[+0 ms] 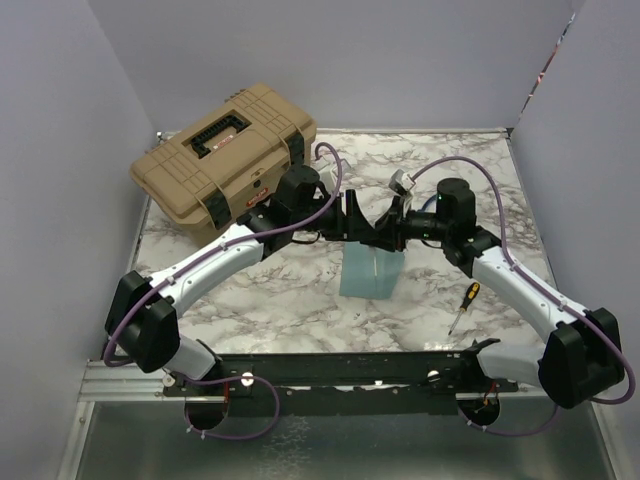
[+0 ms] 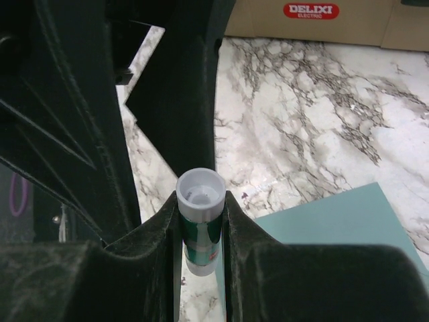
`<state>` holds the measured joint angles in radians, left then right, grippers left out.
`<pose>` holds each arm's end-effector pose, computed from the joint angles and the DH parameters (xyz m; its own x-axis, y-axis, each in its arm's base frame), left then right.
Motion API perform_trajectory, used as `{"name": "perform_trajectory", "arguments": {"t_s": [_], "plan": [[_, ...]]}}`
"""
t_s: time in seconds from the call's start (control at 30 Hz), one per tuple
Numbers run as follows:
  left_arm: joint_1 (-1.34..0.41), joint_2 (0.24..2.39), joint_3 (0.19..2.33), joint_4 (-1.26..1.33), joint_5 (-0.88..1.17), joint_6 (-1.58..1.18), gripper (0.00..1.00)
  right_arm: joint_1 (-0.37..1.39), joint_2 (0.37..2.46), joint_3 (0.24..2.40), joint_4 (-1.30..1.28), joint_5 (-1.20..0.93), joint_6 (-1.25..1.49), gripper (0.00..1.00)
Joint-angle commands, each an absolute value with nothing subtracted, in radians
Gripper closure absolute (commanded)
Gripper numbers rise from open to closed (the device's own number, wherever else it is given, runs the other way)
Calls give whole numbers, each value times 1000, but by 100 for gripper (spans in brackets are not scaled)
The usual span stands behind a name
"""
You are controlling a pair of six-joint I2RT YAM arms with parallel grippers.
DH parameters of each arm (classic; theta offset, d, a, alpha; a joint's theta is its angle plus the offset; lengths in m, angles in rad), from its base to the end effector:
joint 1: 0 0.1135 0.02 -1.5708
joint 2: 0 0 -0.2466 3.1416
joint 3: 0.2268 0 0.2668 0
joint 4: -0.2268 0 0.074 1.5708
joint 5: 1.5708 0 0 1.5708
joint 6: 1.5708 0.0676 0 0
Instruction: Place the letter into the envelope and seal it
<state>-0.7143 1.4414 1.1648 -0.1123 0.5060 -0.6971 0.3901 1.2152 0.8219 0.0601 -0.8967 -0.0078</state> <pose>0.2640 -0.2723 0.2943 -0.8051 -0.0452 -0.5915 0.5152 0.4409 -0.7350 0.2639 0.1656 0.2625 -0.2953 -0.1267 -0.9470 -0.9225 0.2956 0.2482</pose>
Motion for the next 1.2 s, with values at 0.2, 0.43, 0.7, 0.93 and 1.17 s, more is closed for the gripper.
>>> {"name": "perform_trajectory", "arguments": {"t_s": [0.2,0.43,0.7,0.93,1.17], "plan": [[-642,1434,1168,-218,526,-745,62,429,1221,823,-12,-822,-122,99],[-609,1422,1167,-216,546,-745,44,469,1259,847,-51,-793,-148,100],[-611,1479,1140,-224,629,-747,40,484,1257,848,-44,-752,-147,99],[-632,1502,1150,-227,649,-732,33,503,1268,852,-58,-729,-153,100],[-637,1550,1164,-231,622,-756,39,522,1278,854,-70,-699,-152,99]]}}
